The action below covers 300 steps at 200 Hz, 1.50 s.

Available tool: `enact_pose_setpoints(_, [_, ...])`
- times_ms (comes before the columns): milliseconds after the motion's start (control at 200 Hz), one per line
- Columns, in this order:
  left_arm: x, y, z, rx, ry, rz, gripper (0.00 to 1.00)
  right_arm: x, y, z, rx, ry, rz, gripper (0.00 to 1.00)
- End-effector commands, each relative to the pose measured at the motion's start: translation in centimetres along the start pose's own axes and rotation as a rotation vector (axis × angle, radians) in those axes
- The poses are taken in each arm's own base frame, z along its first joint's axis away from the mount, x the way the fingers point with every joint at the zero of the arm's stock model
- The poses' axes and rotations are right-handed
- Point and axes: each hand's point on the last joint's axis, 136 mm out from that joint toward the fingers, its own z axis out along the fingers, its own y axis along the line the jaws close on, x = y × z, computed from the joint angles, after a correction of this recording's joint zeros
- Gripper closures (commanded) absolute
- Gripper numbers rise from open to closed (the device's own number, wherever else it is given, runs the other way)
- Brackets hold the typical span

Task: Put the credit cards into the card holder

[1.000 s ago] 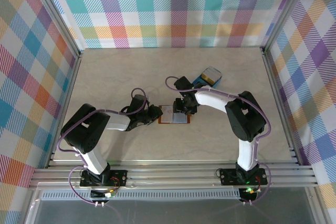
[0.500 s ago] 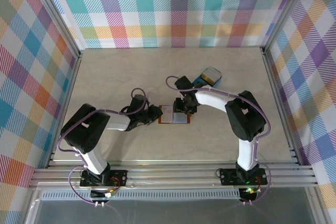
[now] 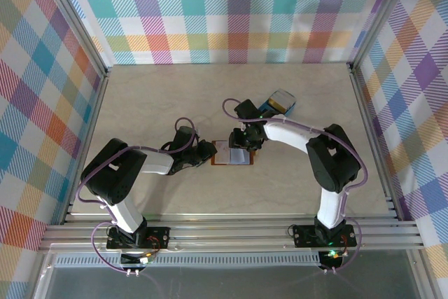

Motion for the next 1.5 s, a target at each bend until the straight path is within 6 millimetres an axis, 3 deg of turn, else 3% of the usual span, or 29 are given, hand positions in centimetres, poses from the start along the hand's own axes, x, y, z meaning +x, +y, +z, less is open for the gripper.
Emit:
enact_pose_setpoints(0, [3.4,6.7,0.1,-0.212,0.097,-0.079,0.82,0.3,0.4,-0.7,-0.027,-0.006,0.011,0.53])
enact_pose_setpoints(765, [3.5,6.8,-0.2,-0.211,0.094,-0.081,0.82,0.5,2.7,-1.4,-0.162,-0.006,0.013,0.54])
enact_pose_setpoints(1495, [3.4,6.6,0.1,-0.205,0.101,-0.084,0.82,0.8,0.7,0.6,-0.05,0.039,0.005,0.5])
